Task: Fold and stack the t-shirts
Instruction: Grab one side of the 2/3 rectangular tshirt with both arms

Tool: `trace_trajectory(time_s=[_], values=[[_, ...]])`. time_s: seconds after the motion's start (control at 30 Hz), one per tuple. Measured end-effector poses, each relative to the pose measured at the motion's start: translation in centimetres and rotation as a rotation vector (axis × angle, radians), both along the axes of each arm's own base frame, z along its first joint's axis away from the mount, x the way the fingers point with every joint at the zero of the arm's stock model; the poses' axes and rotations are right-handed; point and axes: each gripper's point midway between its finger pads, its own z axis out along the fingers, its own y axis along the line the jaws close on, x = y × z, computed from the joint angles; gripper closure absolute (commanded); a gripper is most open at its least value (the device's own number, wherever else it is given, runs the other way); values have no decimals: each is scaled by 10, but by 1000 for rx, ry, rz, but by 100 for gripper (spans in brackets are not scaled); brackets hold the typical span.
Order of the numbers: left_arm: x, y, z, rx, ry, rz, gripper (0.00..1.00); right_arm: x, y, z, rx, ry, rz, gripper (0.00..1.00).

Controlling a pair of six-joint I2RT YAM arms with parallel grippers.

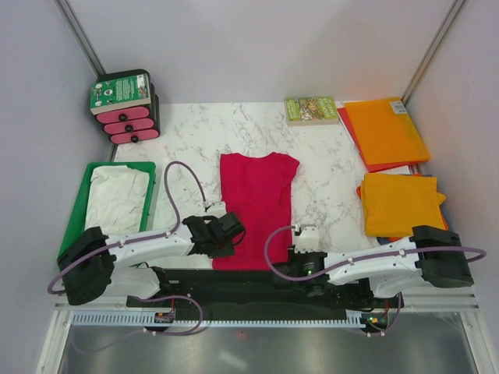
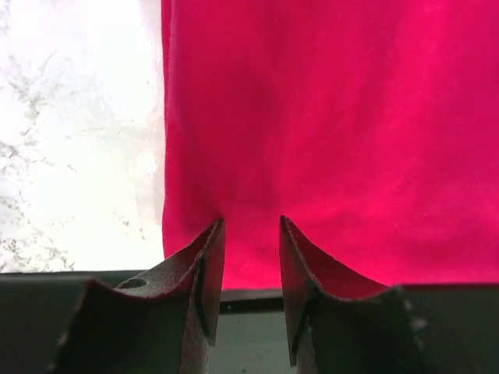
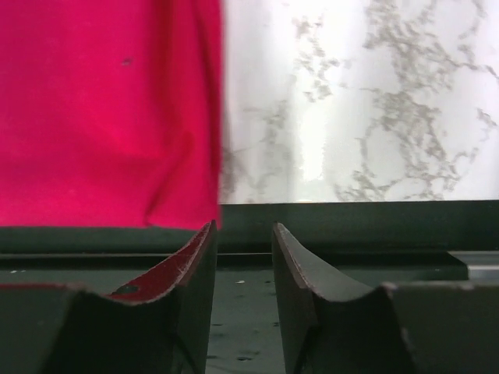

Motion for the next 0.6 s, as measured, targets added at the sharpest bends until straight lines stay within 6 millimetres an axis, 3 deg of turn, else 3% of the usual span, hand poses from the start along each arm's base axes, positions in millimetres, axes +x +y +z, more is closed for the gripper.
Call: trace_trajectory(time_s=[0.23,0.6], values=[[-5,7,26,-87,-42,29,58,-2,30,6,-51,-54,65,56],[-31,42,5,37,69,82,57,4,27,16,-29,-92,57,56]])
